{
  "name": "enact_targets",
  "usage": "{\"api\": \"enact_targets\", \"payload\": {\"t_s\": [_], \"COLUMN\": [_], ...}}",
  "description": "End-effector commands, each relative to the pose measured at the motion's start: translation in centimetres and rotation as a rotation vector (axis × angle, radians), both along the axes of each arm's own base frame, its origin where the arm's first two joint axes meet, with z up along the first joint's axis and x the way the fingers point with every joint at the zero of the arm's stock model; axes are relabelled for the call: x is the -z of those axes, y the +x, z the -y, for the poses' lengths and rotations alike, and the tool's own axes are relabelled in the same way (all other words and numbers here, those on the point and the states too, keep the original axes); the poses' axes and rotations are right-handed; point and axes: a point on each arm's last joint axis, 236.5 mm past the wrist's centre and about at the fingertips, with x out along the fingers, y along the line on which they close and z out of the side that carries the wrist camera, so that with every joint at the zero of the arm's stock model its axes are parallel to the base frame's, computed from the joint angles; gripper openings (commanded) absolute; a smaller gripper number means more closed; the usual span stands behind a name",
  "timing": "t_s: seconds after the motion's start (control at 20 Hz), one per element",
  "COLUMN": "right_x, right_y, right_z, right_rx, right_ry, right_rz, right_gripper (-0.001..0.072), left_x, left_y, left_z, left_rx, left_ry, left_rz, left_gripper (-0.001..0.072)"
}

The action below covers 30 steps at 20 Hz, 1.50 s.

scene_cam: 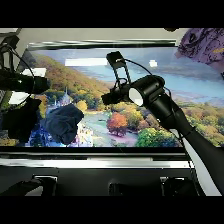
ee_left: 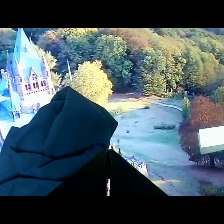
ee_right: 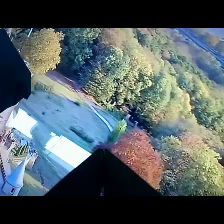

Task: Fold the clothes and pants, and hang the long-sleeved shirts on hangers.

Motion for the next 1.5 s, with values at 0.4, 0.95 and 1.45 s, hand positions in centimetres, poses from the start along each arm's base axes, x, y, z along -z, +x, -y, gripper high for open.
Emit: {"api": "enact_targets", "payload": {"t_s": [0.4, 0.95, 1.45], "right_x": [0.0, 0.0, 0.0], "right_y": [0.0, 0.0, 0.0], "right_z": [-0.1, -0.1, -0.1], "right_rx": [-0.001, -0.001, -0.001], "right_ry": [0.001, 0.001, 0.002], "right_rz": [0.0, 0.0, 0.002], "right_gripper": [0.0028, 0.0028, 0.0029], "left_x": [0.0, 0.0, 2.8], "left_y": [0.0, 0.0, -1.1], "left_z": [0.0, 0.0, -3.2], "left_rx": [0.001, 0.001, -0.106], "left_ry": [0.0, 0.0, 0.104], "left_rz": [0.0, 0.0, -0.124], "left_gripper": [0.0021, 0.0021, 0.072]}}
